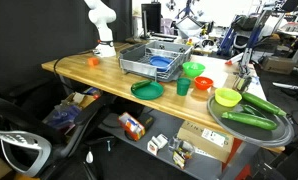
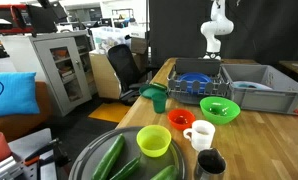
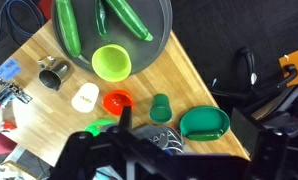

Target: Place the orange bowl on the dish rack

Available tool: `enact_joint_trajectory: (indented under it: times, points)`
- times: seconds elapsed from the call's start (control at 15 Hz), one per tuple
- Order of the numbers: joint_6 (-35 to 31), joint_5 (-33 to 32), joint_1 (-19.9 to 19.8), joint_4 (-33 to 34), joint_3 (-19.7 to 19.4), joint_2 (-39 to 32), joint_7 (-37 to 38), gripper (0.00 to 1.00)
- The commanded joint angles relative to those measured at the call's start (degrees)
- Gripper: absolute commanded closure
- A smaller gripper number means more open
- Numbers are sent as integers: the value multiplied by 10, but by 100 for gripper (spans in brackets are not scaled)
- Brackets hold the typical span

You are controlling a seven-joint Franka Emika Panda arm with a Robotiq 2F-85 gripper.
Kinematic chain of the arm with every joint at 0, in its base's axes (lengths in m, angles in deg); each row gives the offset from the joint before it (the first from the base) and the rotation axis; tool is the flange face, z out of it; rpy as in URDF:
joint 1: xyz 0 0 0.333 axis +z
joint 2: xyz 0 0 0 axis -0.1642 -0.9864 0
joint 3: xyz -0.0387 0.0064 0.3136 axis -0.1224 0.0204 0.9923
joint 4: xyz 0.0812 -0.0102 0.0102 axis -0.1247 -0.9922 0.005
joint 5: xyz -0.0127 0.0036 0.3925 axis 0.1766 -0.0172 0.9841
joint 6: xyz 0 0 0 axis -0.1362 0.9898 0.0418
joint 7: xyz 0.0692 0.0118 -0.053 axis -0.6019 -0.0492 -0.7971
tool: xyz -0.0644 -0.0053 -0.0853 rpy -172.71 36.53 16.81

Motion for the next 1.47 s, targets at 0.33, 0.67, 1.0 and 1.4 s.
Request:
enact_joint_trajectory:
  times: [0.33, 0.67, 1.0, 1.4]
  points:
    - [2, -1, 1, 2, -1, -1, 1, 0]
    - [0, 0, 1, 2, -1, -3, 2, 0]
    - [-16, -1, -15, -2, 2, -17, 28, 0]
    - [-79, -4, -41, -13, -3, -85, 55, 0]
